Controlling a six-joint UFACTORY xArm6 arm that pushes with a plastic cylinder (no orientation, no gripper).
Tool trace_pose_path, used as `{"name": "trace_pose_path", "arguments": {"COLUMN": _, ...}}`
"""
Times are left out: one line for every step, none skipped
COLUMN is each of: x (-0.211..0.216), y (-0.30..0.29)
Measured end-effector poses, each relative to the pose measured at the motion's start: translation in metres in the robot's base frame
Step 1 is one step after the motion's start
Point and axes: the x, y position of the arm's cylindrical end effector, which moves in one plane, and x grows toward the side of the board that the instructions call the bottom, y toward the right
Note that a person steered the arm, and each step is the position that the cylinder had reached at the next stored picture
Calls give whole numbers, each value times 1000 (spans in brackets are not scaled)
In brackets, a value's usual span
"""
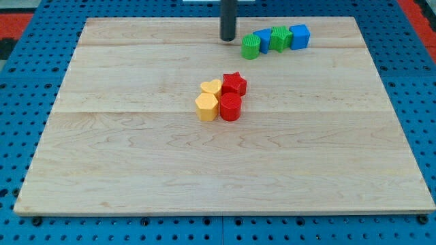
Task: Adjust the green and blue blocks to form a horizontal line
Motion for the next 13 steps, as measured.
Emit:
{"name": "trace_pose_path", "arguments": {"x": 39, "y": 38}}
{"name": "trace_pose_path", "arguments": {"x": 45, "y": 50}}
{"name": "trace_pose_path", "arguments": {"x": 63, "y": 50}}
{"name": "trace_pose_path", "arguments": {"x": 63, "y": 86}}
{"name": "trace_pose_path", "arguments": {"x": 51, "y": 88}}
{"name": "trace_pose_path", "arguments": {"x": 38, "y": 76}}
{"name": "trace_pose_path", "arguments": {"x": 33, "y": 70}}
{"name": "trace_pose_path", "arguments": {"x": 32, "y": 70}}
{"name": "trace_pose_path", "arguments": {"x": 38, "y": 75}}
{"name": "trace_pose_path", "arguments": {"x": 40, "y": 78}}
{"name": "trace_pose_path", "arguments": {"x": 40, "y": 78}}
{"name": "trace_pose_path", "arguments": {"x": 43, "y": 81}}
{"name": "trace_pose_path", "arguments": {"x": 44, "y": 96}}
